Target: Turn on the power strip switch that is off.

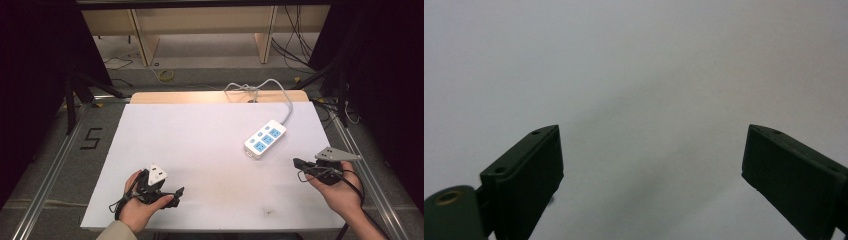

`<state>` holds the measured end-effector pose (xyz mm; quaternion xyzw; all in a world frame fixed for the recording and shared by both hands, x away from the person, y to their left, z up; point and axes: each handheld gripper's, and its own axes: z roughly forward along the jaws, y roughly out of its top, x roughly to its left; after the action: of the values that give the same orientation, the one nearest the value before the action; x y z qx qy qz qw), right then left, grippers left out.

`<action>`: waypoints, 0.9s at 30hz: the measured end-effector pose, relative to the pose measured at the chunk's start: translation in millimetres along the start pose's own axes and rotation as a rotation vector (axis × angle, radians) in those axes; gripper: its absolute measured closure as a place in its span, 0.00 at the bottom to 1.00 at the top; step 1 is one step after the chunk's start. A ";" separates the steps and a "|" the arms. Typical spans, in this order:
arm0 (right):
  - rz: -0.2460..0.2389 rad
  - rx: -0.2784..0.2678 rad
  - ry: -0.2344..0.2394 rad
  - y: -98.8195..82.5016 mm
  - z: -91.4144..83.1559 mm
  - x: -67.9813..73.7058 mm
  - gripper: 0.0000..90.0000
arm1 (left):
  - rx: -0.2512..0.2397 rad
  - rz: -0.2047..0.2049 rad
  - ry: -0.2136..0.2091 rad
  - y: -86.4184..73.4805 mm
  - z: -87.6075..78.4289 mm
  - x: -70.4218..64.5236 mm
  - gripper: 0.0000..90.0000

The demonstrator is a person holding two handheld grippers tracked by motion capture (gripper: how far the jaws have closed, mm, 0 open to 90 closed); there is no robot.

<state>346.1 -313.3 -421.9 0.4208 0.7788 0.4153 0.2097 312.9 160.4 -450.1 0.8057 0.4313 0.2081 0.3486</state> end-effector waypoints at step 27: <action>0.010 0.028 -0.015 19.7 35.9 -14.8 1.00 | 0.006 0.013 0.002 0.5 0.5 -0.5 0.11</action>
<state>388.1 -302.7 -426.5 0.4306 0.7809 0.4021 0.2075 313.2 159.7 -450.1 0.8094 0.4270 0.2101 0.3442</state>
